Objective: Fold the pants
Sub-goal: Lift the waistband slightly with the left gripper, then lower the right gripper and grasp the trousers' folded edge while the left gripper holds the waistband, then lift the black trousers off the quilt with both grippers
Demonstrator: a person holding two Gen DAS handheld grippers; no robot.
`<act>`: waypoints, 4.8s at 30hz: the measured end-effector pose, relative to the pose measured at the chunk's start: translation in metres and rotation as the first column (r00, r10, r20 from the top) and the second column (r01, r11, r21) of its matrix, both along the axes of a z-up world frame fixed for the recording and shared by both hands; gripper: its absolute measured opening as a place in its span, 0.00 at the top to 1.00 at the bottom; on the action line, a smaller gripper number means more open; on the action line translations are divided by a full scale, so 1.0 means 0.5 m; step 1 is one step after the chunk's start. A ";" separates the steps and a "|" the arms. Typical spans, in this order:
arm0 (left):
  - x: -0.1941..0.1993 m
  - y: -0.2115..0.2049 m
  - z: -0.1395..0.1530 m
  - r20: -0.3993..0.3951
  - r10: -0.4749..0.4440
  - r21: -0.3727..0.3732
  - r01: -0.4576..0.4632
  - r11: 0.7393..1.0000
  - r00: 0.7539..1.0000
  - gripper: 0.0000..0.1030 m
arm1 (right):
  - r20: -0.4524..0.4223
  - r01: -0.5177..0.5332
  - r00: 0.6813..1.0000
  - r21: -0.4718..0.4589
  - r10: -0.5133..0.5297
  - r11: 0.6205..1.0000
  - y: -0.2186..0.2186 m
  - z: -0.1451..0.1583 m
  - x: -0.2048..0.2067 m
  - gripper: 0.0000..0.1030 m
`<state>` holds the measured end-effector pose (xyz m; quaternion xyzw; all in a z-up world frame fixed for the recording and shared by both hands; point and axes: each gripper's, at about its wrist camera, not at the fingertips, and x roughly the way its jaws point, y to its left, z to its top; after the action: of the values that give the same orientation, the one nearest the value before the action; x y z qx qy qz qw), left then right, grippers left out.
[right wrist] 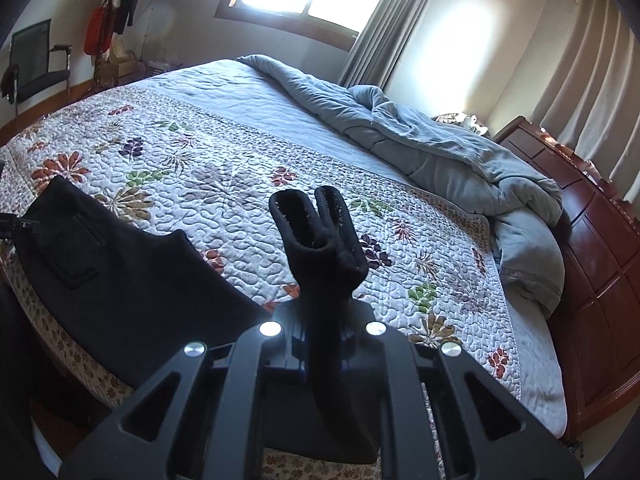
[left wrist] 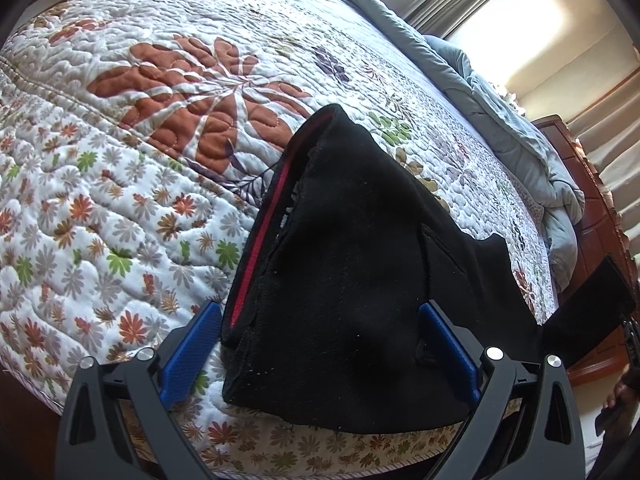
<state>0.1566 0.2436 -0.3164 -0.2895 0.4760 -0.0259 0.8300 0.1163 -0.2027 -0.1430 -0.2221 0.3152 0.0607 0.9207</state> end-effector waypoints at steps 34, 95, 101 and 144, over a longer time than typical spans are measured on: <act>-0.006 0.000 0.001 -0.003 -0.003 -0.008 0.003 1.000 1.000 0.04 | -0.097 -0.122 0.989 -0.136 0.110 0.983 0.101 -0.144 0.019 0.91; -0.137 -0.022 0.078 0.095 0.156 -0.220 -0.132 0.967 0.983 0.04 | -0.623 0.488 0.758 0.349 -0.190 0.800 -0.322 -0.310 0.222 0.74; -0.161 0.010 0.049 0.069 0.274 -0.380 -0.229 0.896 0.959 0.04 | -0.528 0.282 0.841 0.243 -0.117 0.928 -0.186 -0.186 0.254 0.53; -0.131 0.033 -0.018 0.142 0.302 -0.435 -0.215 0.874 0.943 0.04 | -0.681 -0.478 -0.481 0.732 0.552 0.486 0.853 -0.358 0.476 0.45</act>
<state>0.0913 0.2599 -0.3253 -0.5157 0.3281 -0.0440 0.7902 0.3541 0.2238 -0.3222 -0.2059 0.6871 0.6598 0.2241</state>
